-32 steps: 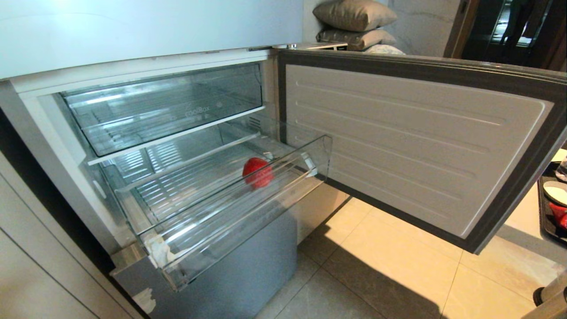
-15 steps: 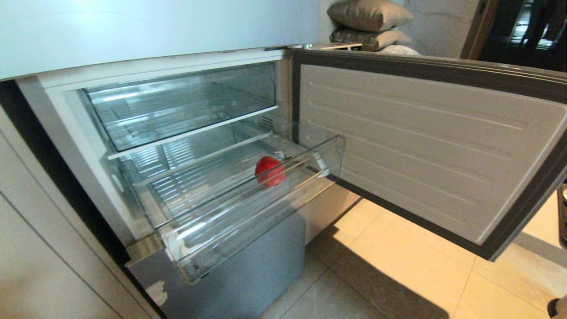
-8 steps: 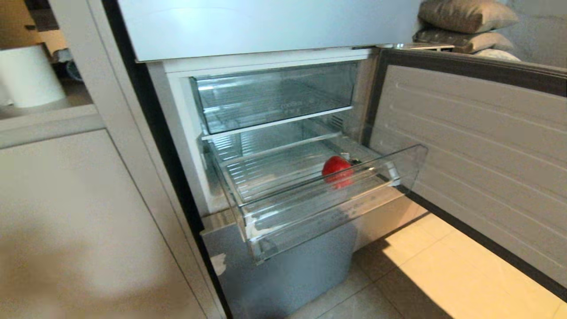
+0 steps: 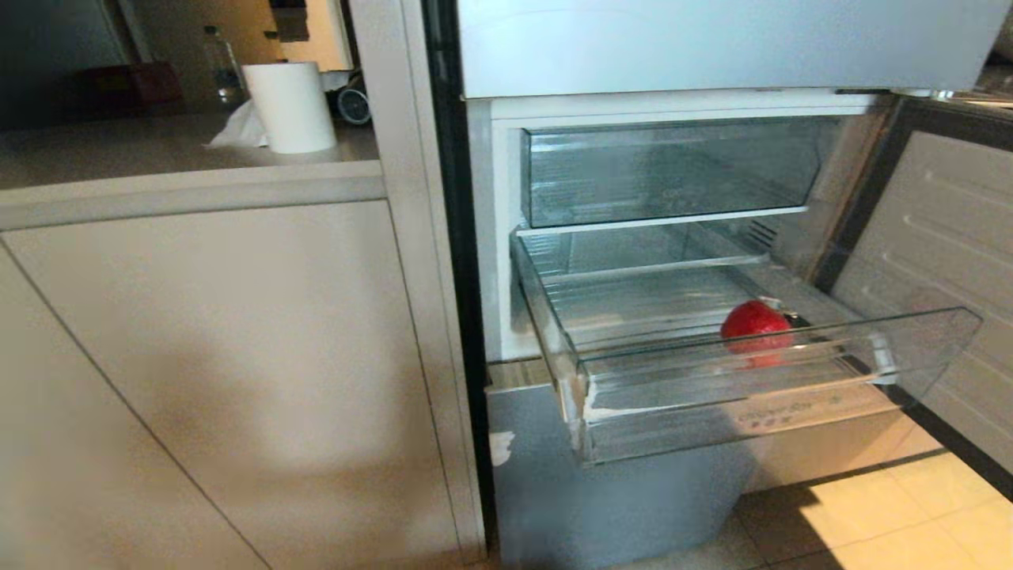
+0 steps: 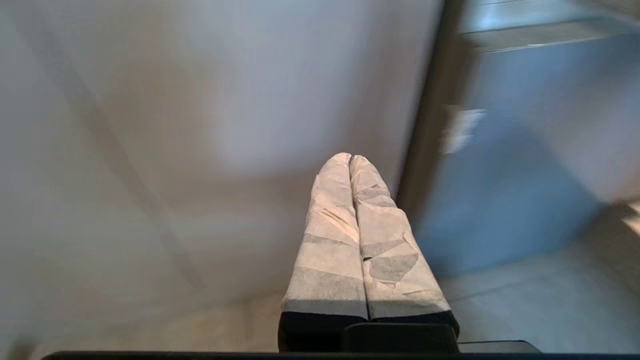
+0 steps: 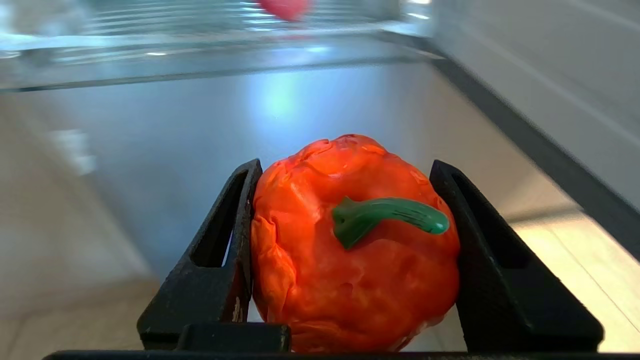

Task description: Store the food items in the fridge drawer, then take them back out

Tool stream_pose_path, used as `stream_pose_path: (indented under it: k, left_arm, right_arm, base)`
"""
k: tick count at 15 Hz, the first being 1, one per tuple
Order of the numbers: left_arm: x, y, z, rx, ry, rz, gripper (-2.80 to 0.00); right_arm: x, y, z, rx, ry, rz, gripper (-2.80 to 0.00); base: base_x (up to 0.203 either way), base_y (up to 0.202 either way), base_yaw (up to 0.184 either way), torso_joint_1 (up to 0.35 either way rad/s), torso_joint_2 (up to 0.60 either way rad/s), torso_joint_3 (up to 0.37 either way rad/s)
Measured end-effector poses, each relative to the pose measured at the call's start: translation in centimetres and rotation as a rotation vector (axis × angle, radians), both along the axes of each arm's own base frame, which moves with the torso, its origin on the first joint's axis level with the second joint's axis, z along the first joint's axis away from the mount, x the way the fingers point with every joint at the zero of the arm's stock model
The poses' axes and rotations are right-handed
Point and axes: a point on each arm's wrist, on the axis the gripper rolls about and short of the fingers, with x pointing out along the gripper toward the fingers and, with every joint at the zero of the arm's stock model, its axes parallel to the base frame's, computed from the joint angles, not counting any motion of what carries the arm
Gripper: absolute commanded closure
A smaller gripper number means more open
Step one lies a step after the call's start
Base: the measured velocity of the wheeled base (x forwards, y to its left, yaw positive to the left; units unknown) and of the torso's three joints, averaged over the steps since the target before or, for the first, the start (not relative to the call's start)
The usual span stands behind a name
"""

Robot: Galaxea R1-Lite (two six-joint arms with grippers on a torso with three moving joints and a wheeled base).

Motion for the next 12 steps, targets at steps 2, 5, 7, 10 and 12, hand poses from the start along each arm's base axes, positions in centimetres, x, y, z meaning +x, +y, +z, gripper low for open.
stream_pose_path:
  k: [2,5,7,10,12]
  left_arm:
    - [0.0,0.0,0.0,0.0,0.0,0.0,0.0]
    - [0.0,0.0,0.0,0.0,0.0,0.0,0.0]
    - [0.0,0.0,0.0,0.0,0.0,0.0,0.0]
    - [0.0,0.0,0.0,0.0,0.0,0.0,0.0]
    - [0.0,0.0,0.0,0.0,0.0,0.0,0.0]
  right_arm:
    - [0.0,0.0,0.0,-0.01,0.001,0.006,0.0]
    - [0.0,0.0,0.0,-0.01,0.0,0.004,0.0]
    - [0.0,0.0,0.0,-0.014,0.001,0.004,0.0]
    - [-0.2,0.0,0.5,-0.009,-0.01,0.003,0.0]
    - [-0.6,0.0,2.7,-0.003,-0.046,0.017,0.0]
  base:
    - [-0.002,-0.003,0.051,0.004,0.0,0.002]
    - [0.0,0.0,0.0,0.0,0.0,0.0]
    - [0.0,0.0,0.0,0.0,0.0,0.0]
    - [0.0,0.0,0.0,0.0,0.0,0.0]
    - [0.0,0.0,0.0,0.0,0.0,0.0]
